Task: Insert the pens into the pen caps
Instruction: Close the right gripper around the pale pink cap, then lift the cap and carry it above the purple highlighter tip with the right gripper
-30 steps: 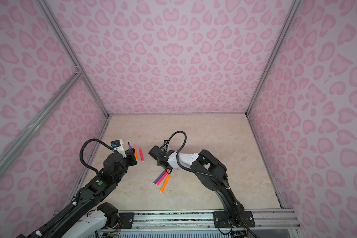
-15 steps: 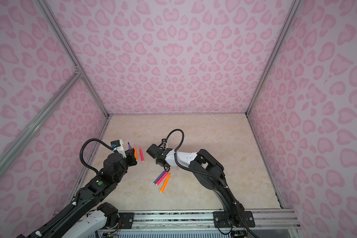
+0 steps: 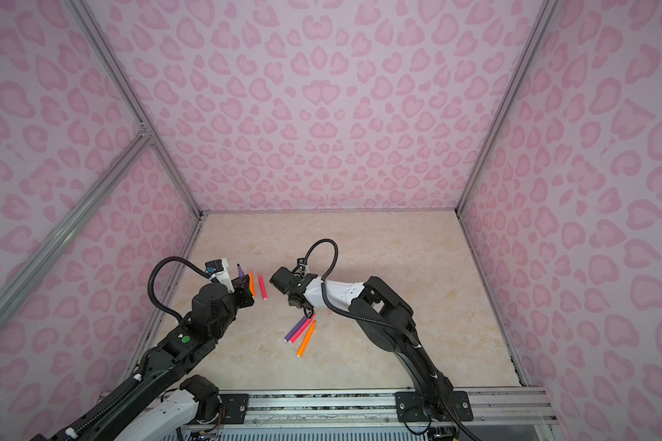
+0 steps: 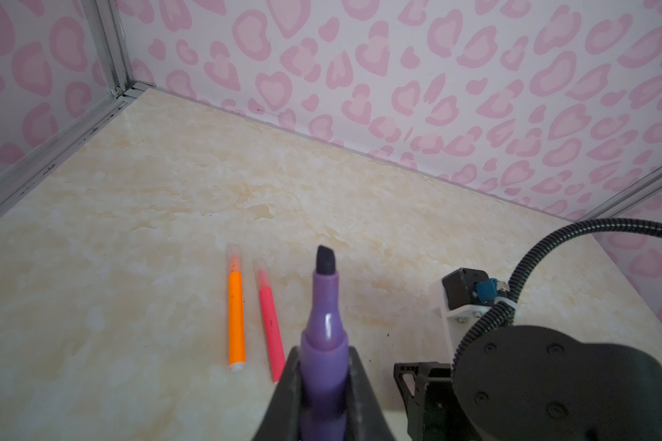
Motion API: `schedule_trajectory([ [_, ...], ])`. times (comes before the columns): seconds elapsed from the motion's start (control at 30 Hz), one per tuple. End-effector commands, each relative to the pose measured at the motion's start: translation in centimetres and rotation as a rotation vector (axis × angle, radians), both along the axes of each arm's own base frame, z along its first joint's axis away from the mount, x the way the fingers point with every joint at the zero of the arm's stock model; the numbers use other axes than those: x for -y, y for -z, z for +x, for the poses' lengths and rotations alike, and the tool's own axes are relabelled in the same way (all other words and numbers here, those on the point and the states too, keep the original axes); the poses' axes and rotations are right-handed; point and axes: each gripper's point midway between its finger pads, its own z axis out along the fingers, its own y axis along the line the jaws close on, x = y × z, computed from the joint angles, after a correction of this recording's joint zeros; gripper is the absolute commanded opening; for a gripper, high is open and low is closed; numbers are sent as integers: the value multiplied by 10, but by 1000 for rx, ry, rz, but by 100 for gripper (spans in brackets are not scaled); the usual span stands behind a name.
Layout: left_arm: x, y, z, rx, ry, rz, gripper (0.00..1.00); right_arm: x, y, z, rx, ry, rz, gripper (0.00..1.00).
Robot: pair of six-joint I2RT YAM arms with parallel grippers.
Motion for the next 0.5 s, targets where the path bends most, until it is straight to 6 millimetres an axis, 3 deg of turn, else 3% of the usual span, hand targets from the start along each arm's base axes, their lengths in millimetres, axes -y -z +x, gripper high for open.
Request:
schedule_trajectory([
  [0.0,1,-9,2,22,2,-17,4,6,9,-2,-14,-7,-52,25],
  [0.3,2,-10,2,23,7,-20,4,7,13,-3,-23,-6,-66,22],
  [0.47,3,-10,1,25,9,-23,4,7,13,-3,-20,-4,-66,14],
])
